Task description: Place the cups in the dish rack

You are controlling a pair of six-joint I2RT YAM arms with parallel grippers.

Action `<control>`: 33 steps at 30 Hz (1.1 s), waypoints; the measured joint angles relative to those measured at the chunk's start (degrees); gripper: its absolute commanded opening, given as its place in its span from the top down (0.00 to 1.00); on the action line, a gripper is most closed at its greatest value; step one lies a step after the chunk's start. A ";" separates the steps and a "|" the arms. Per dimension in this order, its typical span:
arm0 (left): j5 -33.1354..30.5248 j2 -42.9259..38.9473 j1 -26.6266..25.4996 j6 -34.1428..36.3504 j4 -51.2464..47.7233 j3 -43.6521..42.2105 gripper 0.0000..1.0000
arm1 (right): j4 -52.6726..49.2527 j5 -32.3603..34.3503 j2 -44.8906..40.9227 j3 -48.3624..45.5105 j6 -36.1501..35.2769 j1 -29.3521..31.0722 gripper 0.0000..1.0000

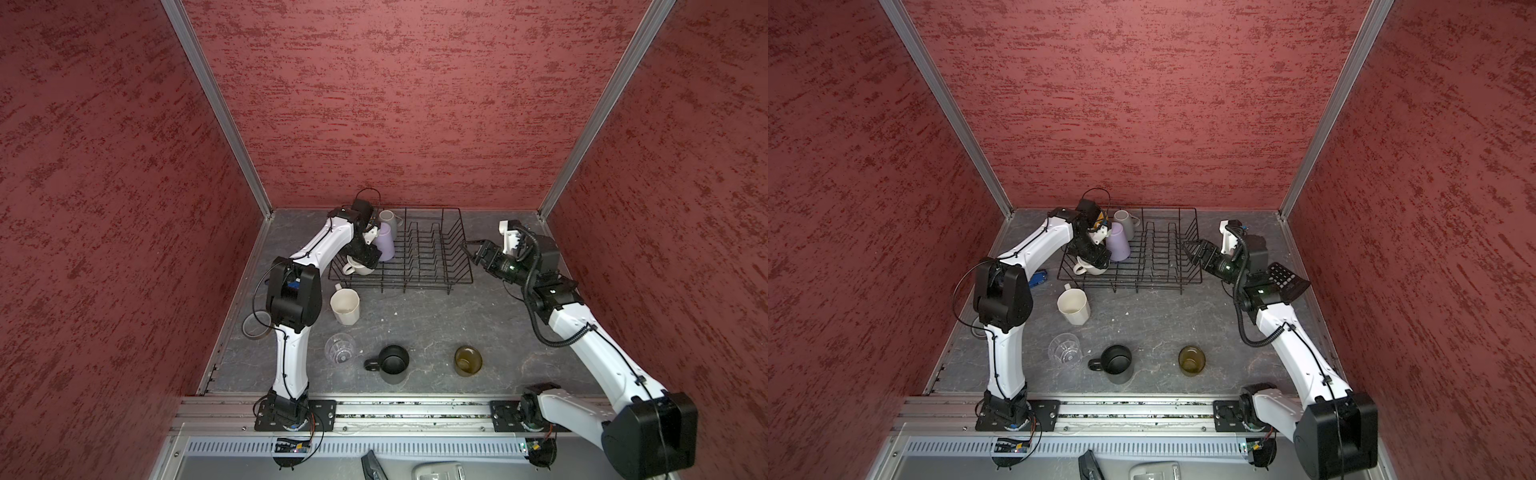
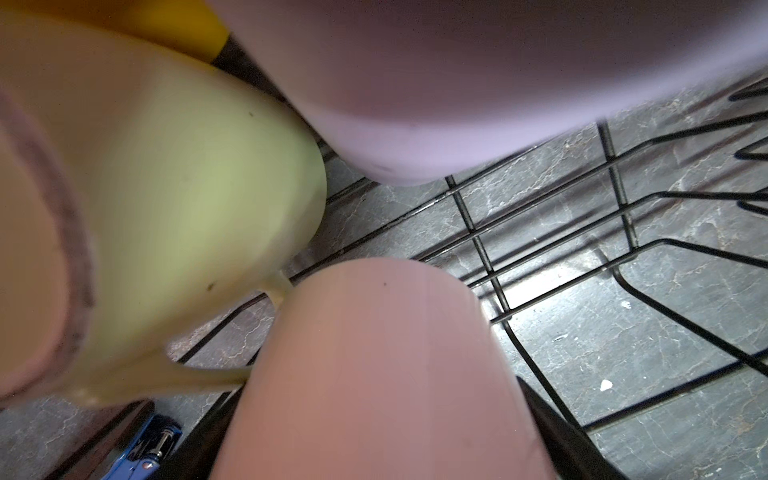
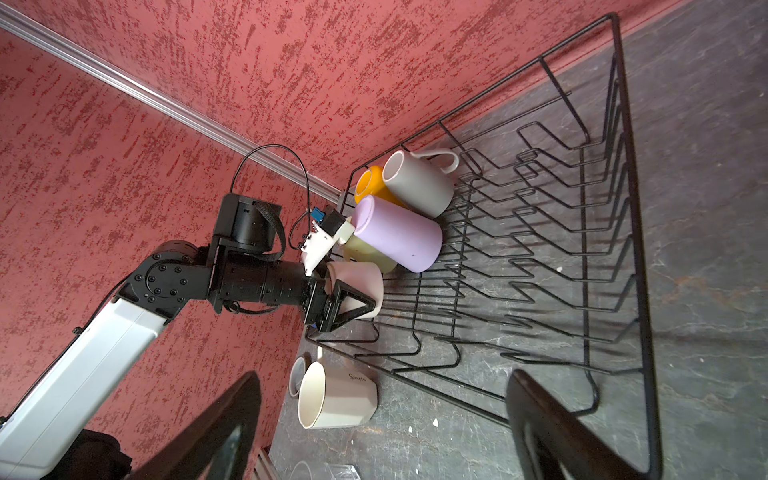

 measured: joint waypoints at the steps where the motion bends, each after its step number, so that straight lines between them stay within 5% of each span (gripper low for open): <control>1: 0.00 0.00 0.00 -0.07 0.02 0.00 0.34 | 0.00 -0.02 0.00 -0.02 0.07 0.00 0.07; 33: -0.39 -2.93 -0.17 -2.91 4.87 -5.18 0.24 | 1.07 -1.05 0.00 -0.22 0.87 -0.15 0.07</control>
